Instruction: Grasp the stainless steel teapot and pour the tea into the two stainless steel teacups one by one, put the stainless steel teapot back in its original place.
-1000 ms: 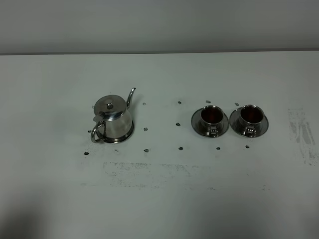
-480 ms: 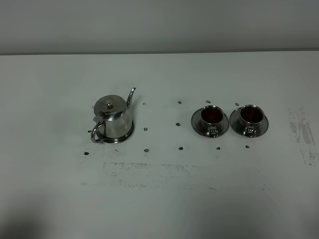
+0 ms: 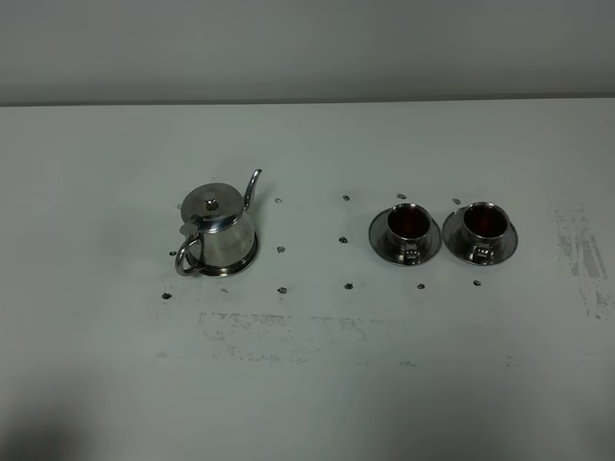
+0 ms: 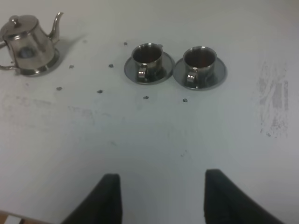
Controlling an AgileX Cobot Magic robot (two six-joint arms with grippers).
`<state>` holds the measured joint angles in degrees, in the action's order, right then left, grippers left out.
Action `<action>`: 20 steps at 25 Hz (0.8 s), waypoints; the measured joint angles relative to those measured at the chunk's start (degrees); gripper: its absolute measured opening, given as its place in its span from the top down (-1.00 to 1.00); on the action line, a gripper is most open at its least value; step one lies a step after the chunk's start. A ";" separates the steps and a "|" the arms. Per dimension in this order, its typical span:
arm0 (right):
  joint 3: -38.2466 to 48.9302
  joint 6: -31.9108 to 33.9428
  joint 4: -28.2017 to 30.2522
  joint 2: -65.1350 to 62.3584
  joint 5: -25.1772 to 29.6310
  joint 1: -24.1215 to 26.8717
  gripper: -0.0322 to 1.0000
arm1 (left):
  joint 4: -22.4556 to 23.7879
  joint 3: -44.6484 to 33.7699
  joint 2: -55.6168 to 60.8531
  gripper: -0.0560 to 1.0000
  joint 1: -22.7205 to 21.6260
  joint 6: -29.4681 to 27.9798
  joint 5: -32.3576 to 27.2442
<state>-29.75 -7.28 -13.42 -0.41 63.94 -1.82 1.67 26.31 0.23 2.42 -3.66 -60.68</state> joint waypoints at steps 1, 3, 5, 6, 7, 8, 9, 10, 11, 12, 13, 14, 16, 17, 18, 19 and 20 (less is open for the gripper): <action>0.00 0.00 0.00 0.00 0.00 0.00 0.17 | 0.00 0.00 0.00 0.00 0.00 0.00 0.00; 0.00 0.00 0.00 0.00 0.00 0.00 0.17 | 0.00 0.00 0.00 0.00 0.00 0.00 0.00; 0.00 0.00 0.00 0.00 0.00 0.00 0.17 | 0.00 0.00 0.00 0.00 0.00 0.00 0.00; 0.00 0.00 0.00 0.00 0.00 0.00 0.17 | 0.00 0.00 0.00 0.00 0.00 0.00 0.00; 0.00 0.00 0.00 0.00 0.00 0.00 0.17 | 0.00 0.00 0.00 0.00 0.00 0.00 0.00; 0.00 0.00 0.00 0.00 0.00 0.00 0.17 | 0.00 0.00 0.00 0.00 0.00 0.00 0.00; 0.00 0.00 0.00 0.00 0.00 0.00 0.17 | 0.00 0.00 0.00 0.00 0.00 0.00 0.00; 0.00 0.00 0.00 0.00 0.00 0.00 0.17 | 0.00 0.00 0.00 0.00 0.00 0.00 0.00; 0.00 0.00 0.00 0.00 0.00 0.00 0.17 | 0.00 0.00 0.00 0.00 0.00 0.00 0.00; 0.00 0.00 0.00 0.00 0.00 0.00 0.17 | 0.00 0.00 0.00 0.00 0.00 0.00 0.00; 0.00 0.00 0.00 0.00 0.00 0.00 0.17 | 0.00 0.00 0.00 0.00 0.00 0.00 0.00; 0.00 0.00 0.00 0.00 0.00 0.00 0.17 | 0.00 0.00 0.00 0.00 0.00 0.00 0.00; 0.00 0.00 0.00 0.00 0.00 0.00 0.17 | 0.00 0.00 0.00 0.00 0.00 0.00 0.00; 0.00 0.00 0.00 0.00 0.00 0.00 0.17 | 0.00 0.00 0.00 0.00 0.00 0.00 0.00; 0.00 0.00 0.00 0.00 0.00 0.00 0.17 | 0.00 0.00 0.00 0.00 0.00 0.00 0.00; 0.00 0.00 0.00 0.00 0.00 0.00 0.17 | 0.00 0.00 0.00 0.00 0.00 0.00 0.00; 0.00 0.00 0.00 0.00 0.00 0.00 0.17 | 0.00 0.00 0.00 0.00 0.00 0.00 0.00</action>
<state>-29.75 -7.28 -13.42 -0.41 63.94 -1.82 1.67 26.31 0.23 2.42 -3.66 -60.68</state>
